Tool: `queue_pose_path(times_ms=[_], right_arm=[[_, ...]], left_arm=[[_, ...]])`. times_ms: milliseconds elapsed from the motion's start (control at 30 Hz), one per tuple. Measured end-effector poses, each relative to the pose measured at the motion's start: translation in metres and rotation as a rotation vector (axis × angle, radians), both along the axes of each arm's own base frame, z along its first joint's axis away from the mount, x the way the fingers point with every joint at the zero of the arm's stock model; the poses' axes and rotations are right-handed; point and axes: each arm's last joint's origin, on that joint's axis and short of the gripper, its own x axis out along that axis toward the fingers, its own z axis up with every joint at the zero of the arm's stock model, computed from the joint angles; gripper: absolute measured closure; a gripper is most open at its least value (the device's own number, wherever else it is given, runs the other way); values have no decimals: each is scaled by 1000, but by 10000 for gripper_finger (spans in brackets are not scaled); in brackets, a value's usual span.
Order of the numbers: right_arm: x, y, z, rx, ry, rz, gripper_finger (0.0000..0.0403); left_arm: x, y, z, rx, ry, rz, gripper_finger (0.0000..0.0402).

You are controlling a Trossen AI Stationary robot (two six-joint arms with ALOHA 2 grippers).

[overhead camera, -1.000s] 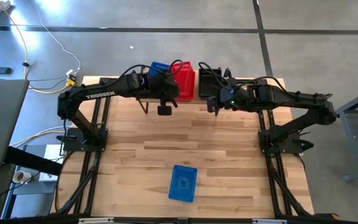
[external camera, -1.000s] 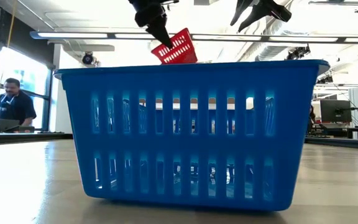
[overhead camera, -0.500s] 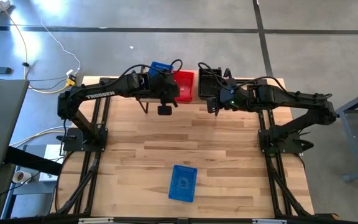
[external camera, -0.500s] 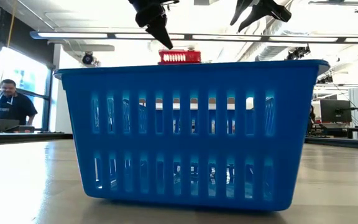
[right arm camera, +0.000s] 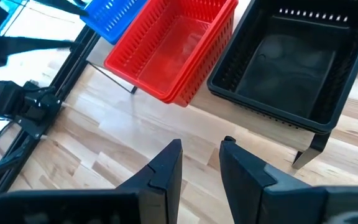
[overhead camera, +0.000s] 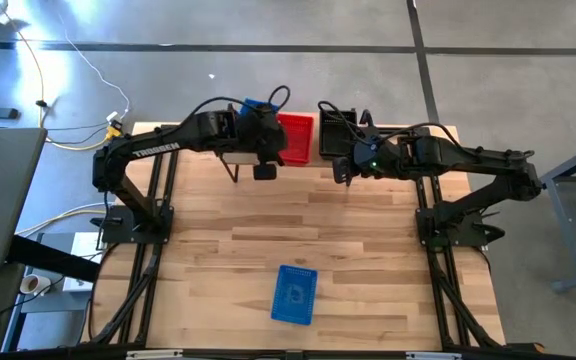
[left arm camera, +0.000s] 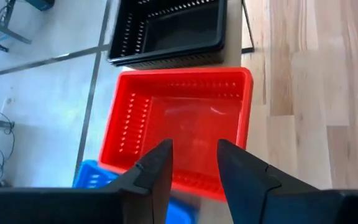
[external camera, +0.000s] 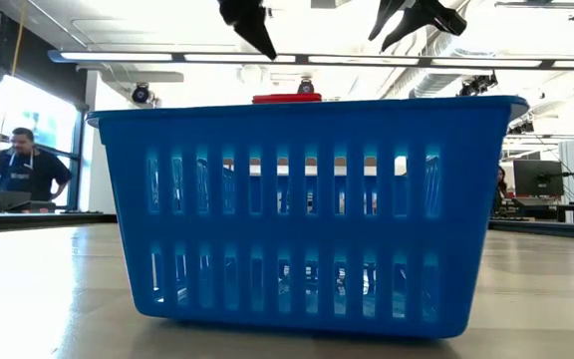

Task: Stack baskets on shelf by color
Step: Stack the red basket into the red baskets on the shelf

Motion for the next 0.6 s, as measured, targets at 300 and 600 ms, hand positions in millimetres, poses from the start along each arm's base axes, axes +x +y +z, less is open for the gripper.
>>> queue_pose_path(times_ms=[300,600], right_arm=[[-1,-4,0,-34,33,39,308],[-11,-26,5,-50,45,67,308]], left_arm=[[-19,-16,16,-324,18,-63,284],[-5,-37,-15,-409,51,-62,284]])
